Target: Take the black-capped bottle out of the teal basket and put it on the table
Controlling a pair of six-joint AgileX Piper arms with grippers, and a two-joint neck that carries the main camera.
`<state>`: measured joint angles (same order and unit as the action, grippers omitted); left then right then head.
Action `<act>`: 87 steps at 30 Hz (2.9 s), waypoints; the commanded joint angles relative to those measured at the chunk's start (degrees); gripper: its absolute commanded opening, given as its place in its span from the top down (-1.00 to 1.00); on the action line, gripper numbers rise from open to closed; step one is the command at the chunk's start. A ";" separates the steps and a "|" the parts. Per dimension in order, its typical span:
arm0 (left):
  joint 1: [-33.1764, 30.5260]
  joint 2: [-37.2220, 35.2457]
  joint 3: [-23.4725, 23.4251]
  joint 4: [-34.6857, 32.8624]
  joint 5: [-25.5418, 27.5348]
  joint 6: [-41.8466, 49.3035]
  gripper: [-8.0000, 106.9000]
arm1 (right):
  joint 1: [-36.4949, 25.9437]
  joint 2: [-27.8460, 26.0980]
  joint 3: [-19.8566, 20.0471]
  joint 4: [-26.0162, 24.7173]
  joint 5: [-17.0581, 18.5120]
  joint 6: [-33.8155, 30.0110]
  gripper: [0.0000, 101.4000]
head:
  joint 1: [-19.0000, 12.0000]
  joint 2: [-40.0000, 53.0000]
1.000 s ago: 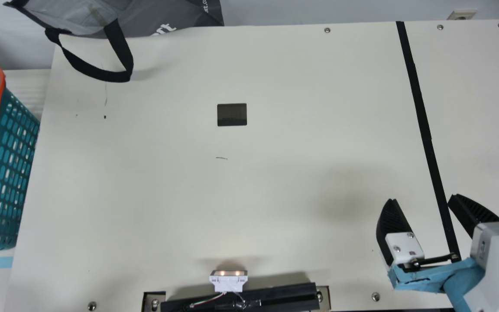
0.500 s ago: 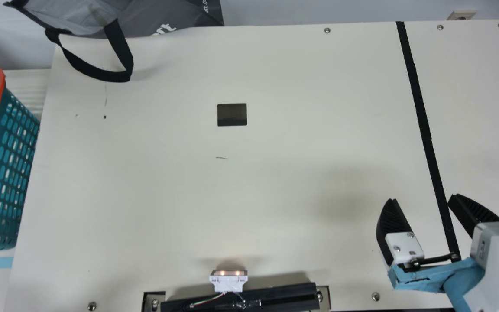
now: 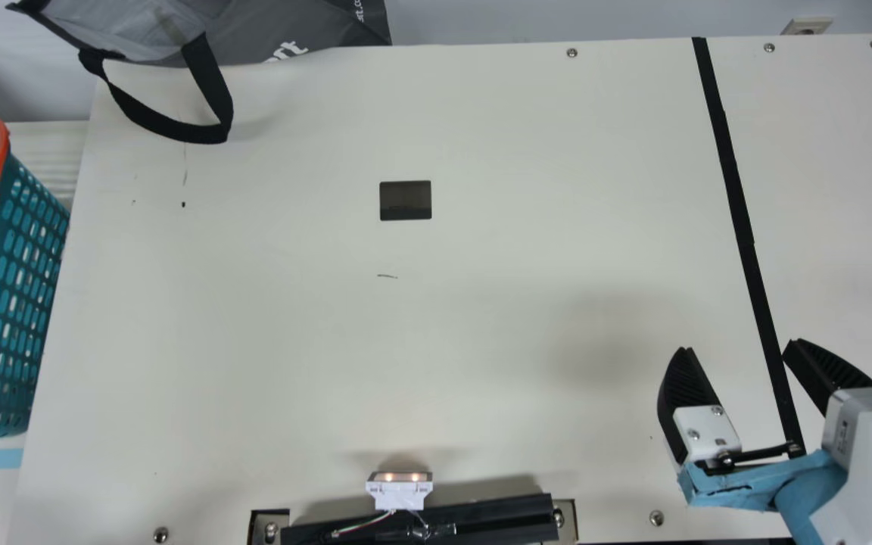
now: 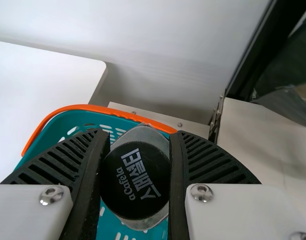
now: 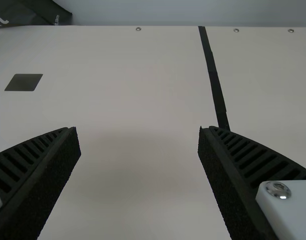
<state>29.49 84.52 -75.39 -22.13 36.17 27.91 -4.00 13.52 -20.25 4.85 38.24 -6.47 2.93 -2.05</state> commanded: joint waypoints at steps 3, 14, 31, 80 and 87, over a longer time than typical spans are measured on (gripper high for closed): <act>-1.37 -0.42 -0.25 0.74 0.57 -0.58 0.86 | 0.00 0.00 0.00 0.00 0.00 0.00 -0.79 | -0.21 0.47; -6.43 -1.78 0.48 3.06 1.43 -2.86 0.86 | 0.00 0.00 0.00 0.00 0.00 0.00 -0.79 | -0.21 0.47; -19.00 -2.26 2.12 8.50 0.69 -10.18 0.86 | 0.00 0.00 0.00 0.00 0.02 0.00 -0.79 | -0.21 0.47; -50.41 2.51 2.38 11.91 -1.13 -17.55 0.86 | 0.00 0.00 0.00 0.00 0.02 0.00 -0.79 | -0.21 0.47; -53.68 3.03 1.78 11.97 -0.38 -17.12 0.86 | 0.00 0.00 0.00 -0.06 0.09 0.00 -0.79 | -0.21 0.47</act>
<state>-23.83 87.45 -73.46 -10.22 35.67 10.74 -4.00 13.52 -20.25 4.79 38.32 -6.47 2.93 -2.05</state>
